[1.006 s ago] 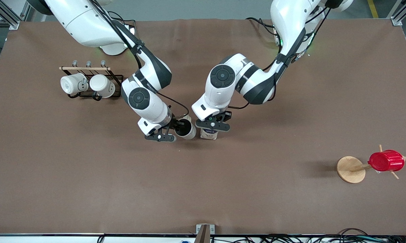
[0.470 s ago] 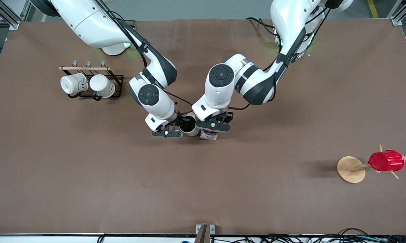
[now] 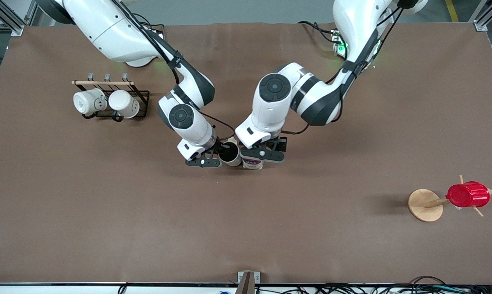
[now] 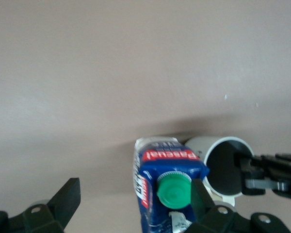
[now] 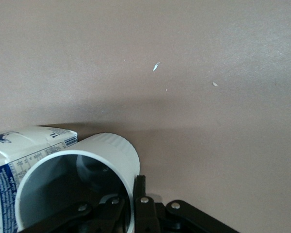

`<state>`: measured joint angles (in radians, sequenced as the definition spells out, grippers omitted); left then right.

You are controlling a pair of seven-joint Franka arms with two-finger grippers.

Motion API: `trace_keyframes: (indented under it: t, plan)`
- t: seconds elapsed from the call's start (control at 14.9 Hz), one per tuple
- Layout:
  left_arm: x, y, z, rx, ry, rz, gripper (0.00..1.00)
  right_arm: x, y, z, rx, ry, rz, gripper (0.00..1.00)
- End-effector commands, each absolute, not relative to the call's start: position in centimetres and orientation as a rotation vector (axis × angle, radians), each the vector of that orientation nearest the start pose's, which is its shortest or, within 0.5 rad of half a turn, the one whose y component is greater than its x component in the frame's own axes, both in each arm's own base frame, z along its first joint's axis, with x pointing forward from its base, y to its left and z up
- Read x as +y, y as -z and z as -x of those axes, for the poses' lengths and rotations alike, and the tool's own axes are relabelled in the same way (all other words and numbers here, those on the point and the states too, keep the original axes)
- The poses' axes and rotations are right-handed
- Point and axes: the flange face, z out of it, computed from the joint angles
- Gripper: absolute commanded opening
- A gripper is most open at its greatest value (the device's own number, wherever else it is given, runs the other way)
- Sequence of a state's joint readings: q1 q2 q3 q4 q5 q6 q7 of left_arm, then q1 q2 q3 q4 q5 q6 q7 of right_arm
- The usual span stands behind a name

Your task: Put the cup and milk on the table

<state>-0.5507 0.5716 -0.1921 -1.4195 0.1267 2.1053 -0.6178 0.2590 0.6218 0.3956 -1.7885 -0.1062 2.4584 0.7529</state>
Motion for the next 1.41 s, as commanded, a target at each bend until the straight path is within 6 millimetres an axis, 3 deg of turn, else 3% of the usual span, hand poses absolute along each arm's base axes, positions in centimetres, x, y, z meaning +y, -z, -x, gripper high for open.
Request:
trace_keyframes:
  t: [0.0, 0.07, 0.27, 0.6, 0.74, 0.87, 1.01, 1.21, 1.34]
  plan:
    - [-42.4, -42.3, -56.9, 0.147, 0.193, 3.177, 1.0, 38.0, -23.0, -54.5, 0.177, -0.013, 2.965, 0.92]
    - [-40.9, -43.4, -57.5, 0.117, 0.183, 3.171, 1.0, 37.7, -23.5, -54.8, 0.192, -0.008, 2.967, 1.0]
    - [-36.2, -46.4, -58.5, 0.038, 0.162, 3.15, 1.0, 36.1, -27.6, -55.9, 0.204, -0.014, 3.011, 1.0]
    - [-29.5, -49.3, -59.2, 0.063, 0.152, 3.189, 1.0, 32.1, -38.5, -56.8, 0.283, -0.025, 3.101, 1.0]
    - [-27.3, -50.3, -59.5, 0.066, 0.141, 3.193, 1.0, 29.3, -43.4, -57.0, 0.295, -0.007, 3.137, 1.0]
    - [-25.2, -51.3, -59.9, 0.088, 0.119, 3.216, 1.0, 24.3, -48.5, -57.9, 0.333, 0.074, 3.151, 1.0]
    - [-23.0, -52.3, -60.2, 0.102, 0.111, 3.23, 1.0, 17.6, -52.6, -59.1, 0.451, 0.185, 3.149, 1.0]
    - [-20.6, -53.4, -60.6, 0.117, 0.116, 3.234, 1.0, 7.1, -57.2, -59.6, 0.361, 0.293, 3.187, 1.0]
    - [-19.5, -54.0, -60.8, 0.115, 0.133, 3.233, 1.0, 0.7, -59.6, -58.6, 0.294, 0.296, 3.218, 1.0]
